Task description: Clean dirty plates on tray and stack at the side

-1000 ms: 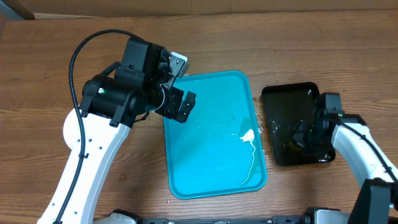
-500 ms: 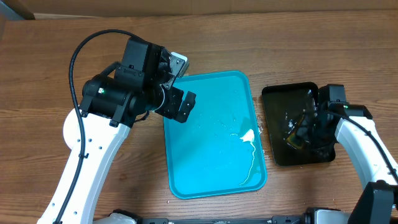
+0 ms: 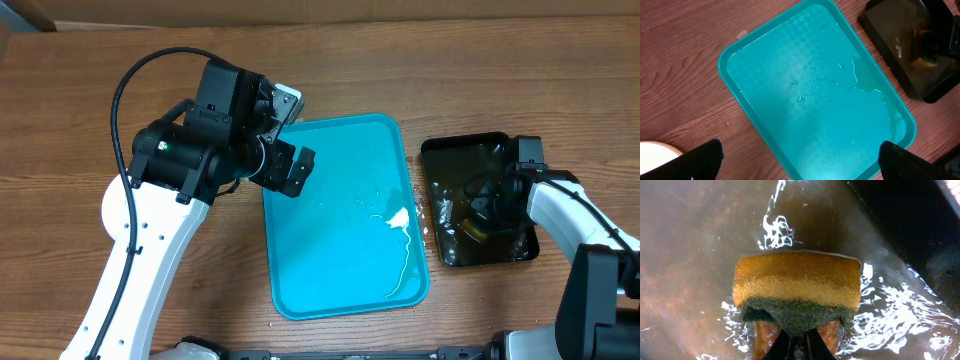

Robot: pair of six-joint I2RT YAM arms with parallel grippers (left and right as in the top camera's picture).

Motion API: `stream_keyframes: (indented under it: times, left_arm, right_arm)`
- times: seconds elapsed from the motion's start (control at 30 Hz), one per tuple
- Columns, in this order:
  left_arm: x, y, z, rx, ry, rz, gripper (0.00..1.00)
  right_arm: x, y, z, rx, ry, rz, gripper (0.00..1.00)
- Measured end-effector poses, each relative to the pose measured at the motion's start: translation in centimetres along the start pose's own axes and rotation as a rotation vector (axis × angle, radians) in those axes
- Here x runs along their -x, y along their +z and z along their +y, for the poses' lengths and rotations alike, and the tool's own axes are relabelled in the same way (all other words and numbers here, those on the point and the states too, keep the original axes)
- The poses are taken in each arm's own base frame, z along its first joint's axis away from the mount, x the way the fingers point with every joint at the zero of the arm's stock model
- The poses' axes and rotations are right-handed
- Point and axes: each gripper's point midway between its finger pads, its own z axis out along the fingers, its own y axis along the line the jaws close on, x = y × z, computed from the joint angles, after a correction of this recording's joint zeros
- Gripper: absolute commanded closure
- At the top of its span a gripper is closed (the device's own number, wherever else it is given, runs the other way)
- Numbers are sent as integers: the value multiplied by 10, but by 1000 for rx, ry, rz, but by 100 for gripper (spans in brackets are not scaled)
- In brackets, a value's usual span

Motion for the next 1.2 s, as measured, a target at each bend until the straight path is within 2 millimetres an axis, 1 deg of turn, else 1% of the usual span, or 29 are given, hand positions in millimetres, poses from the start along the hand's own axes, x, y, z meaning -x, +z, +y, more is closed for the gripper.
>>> stream_keyframes:
  times: [0.1, 0.13, 0.23, 0.3, 0.33, 0.4, 0.5, 0.57, 0.67, 0.7, 0.73, 0.8, 0.87, 0.9, 0.97, 1.0, 1.03, 1.1, 1.13, 1.17, 1.2]
  left_arm:
    - [0, 0, 0, 0, 0, 0, 0]
    - [0, 0, 0, 0, 0, 0, 0]
    - [0, 0, 0, 0, 0, 0, 0]
    - [0, 0, 0, 0, 0, 0, 0]
    - [0, 0, 0, 0, 0, 0, 0]
    - [0, 0, 0, 0, 0, 0, 0]
    - [0, 0, 0, 0, 0, 0, 0]
    - [0, 0, 0, 0, 0, 0, 0]
    - [0, 0, 0, 0, 0, 0, 0]
    - [0, 0, 0, 0, 0, 0, 0]
    - [0, 0, 0, 0, 0, 0, 0]
    - [0, 0, 0, 0, 0, 0, 0]
    - [0, 0, 0, 0, 0, 0, 0]
    - [0, 0, 0, 0, 0, 0, 0]
    - [0, 0, 0, 0, 0, 2, 0]
    - [-3, 0, 0, -1, -2, 12, 0]
    - [-8, 0, -1, -2, -6, 31, 0]
    - [-17, -1, -1, -2, -12, 68, 0]
    - [-20, -1, -1, -1, -15, 82, 0]
    - [-25, -1, 0, 2, -20, 101, 0]
    - [-28, -2, 0, 5, -25, 112, 0]
  right_arm:
    - [0, 0, 2, 11, -9, 7, 96]
    - [-1, -1, 4, 26, -25, 17, 95]
    - [-6, -6, 13, 74, -71, 56, 77]
    - [-7, -15, 19, 99, -97, 73, 66]
    - [-7, -21, 21, 108, -104, 78, 64]
    - [-5, -35, 24, 121, -114, 65, 60]
    - [-3, -53, 23, 120, -114, 41, 59]
    - [-5, -55, 20, 110, -111, 46, 59]
    - [-6, -46, 17, 102, -98, 40, 68]
    - [-7, -41, 17, 104, -94, 35, 73]
    - [-9, -34, 15, 102, -89, 35, 81]
    - [-13, -21, 12, 102, -84, 35, 90]
    - [-17, -11, 9, 98, -78, 42, 91]
    - [-18, -9, 9, 98, -76, 46, 90]
    - [-19, -11, 9, 95, -75, 52, 84]
    - [-20, -15, 9, 90, -80, 61, 82]
    - [-20, -17, 8, 89, -84, 63, 78]
    - [-19, -32, 11, 99, -108, 60, 67]
    - [-17, -44, 15, 121, -127, 46, 60]
    - [-12, -63, 22, 158, -150, 11, 56]
    - [-6, -88, 32, 215, -188, -37, 52]
